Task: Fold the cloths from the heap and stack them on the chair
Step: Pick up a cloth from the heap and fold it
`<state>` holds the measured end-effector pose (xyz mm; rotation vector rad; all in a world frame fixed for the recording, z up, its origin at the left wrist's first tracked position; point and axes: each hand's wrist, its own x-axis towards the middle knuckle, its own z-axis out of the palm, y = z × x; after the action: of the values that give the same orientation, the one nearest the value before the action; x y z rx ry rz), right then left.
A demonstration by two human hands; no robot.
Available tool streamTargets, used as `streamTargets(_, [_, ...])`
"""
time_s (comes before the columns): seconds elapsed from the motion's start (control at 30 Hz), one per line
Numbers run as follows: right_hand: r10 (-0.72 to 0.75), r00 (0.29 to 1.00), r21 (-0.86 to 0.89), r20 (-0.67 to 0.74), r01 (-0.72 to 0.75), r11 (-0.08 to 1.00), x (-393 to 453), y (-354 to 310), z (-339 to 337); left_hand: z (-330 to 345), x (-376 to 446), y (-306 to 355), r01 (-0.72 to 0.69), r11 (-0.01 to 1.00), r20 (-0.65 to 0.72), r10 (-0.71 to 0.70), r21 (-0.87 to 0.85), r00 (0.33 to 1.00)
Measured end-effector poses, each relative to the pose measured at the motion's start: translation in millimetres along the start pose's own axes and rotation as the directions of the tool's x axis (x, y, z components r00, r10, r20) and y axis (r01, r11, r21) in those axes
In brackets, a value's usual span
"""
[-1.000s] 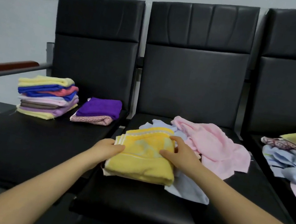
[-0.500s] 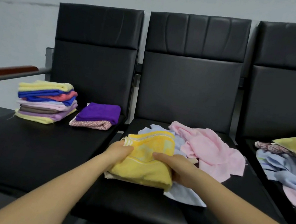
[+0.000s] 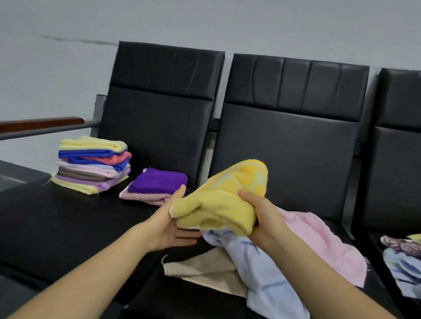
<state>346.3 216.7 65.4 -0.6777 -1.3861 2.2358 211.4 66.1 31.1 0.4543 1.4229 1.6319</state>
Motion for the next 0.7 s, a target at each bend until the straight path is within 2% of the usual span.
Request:
streamTargets(0.1, [0.028, 0.999, -0.061, 0.042, -0.025, 0.998, 8, -18, 19, -6, -11, 9, 0.078, 0.981, 0.12, -0.056, -0.179, 0.991])
streamTargets(0.2, [0.06, 0.99, -0.106, 0.126, -0.047, 0.993, 18, -21, 31, -6, -15, 22, -0.054, 0.936, 0.05, 0.076, -0.348, 0.996])
streamTargets(0.27, [0.086, 0.987, -0.16, 0.136, -0.064, 0.985, 25, -18, 35, -10, -12, 28, -0.129, 0.919, 0.016, 0.145, -0.373, 0.989])
streamTargets(0.43, [0.044, 0.995, -0.392, -0.09, -0.076, 0.917, 56, 9, 28, -32, 12, 21, -0.095, 0.983, -0.017, 0.094, -0.158, 0.995])
streamTargets(0.57, [0.002, 0.964, -0.409, -0.265, -0.114, 0.905, 88, 37, 26, -47, 44, 13, -0.082, 0.995, -0.109, 0.088, 0.064, 0.99])
streamTargets(0.63, [-0.034, 0.975, -0.5, -0.221, -0.083, 0.862, 106, 39, 35, -60, 62, 23, -0.098, 0.977, -0.194, 0.135, 0.187, 0.972])
streamTargets(0.7, [-0.098, 0.986, -0.582, -0.137, 0.0, 0.813, 124, 35, 50, -78, 78, 42, -0.098, 0.91, -0.265, 0.218, 0.403, 0.939])
